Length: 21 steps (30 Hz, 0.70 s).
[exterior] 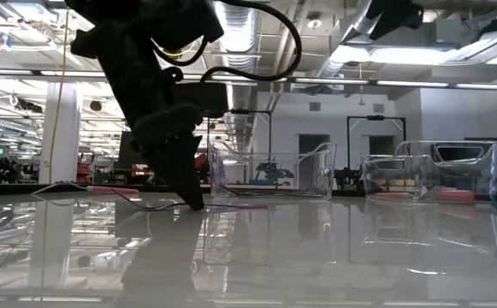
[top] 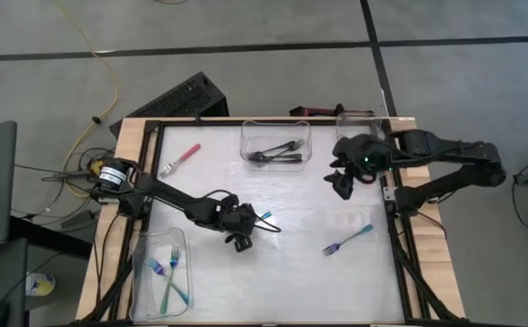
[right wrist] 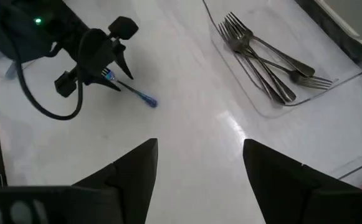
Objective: Sort silverware by color (type)
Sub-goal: Put the left blue fork into the bottom left transparent bin
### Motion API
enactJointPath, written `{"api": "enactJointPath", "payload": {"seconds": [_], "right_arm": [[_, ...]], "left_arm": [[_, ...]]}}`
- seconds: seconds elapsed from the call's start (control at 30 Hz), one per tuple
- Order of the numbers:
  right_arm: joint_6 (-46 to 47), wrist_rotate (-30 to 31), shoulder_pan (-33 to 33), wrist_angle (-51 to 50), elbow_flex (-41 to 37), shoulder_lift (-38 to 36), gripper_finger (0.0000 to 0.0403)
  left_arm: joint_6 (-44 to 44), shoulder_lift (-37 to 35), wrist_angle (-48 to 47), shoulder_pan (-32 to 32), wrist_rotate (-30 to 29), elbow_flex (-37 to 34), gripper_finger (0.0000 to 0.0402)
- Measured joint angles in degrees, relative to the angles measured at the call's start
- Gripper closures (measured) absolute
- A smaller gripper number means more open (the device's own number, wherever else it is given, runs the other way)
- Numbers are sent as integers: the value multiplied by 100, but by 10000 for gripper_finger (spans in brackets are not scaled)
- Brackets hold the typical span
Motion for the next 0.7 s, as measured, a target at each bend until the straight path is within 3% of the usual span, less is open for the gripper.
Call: {"api": "enactJointPath", "payload": {"seconds": [0.17, 0.2, 0.33, 0.47, 0.7], "right_arm": [[226, 604, 407, -4, 2, 63, 143], [251, 712, 466, -16, 2, 78, 143], [211, 985, 623, -20, 7, 148, 143], [209, 1484, 666, -142, 4, 302, 143], [-102, 1640, 622, 246, -4, 657, 143]], "left_arm": [[-121, 12, -11, 116, 522, -4, 374], [-126, 8, -25, 149, 613, 4, 386], [-278, -316, -785, 229, 791, 315, 398], [-707, -1217, -1005, 97, 724, 772, 400], [-1557, -2855, -1944, -1189, 583, 879, 401]]}}
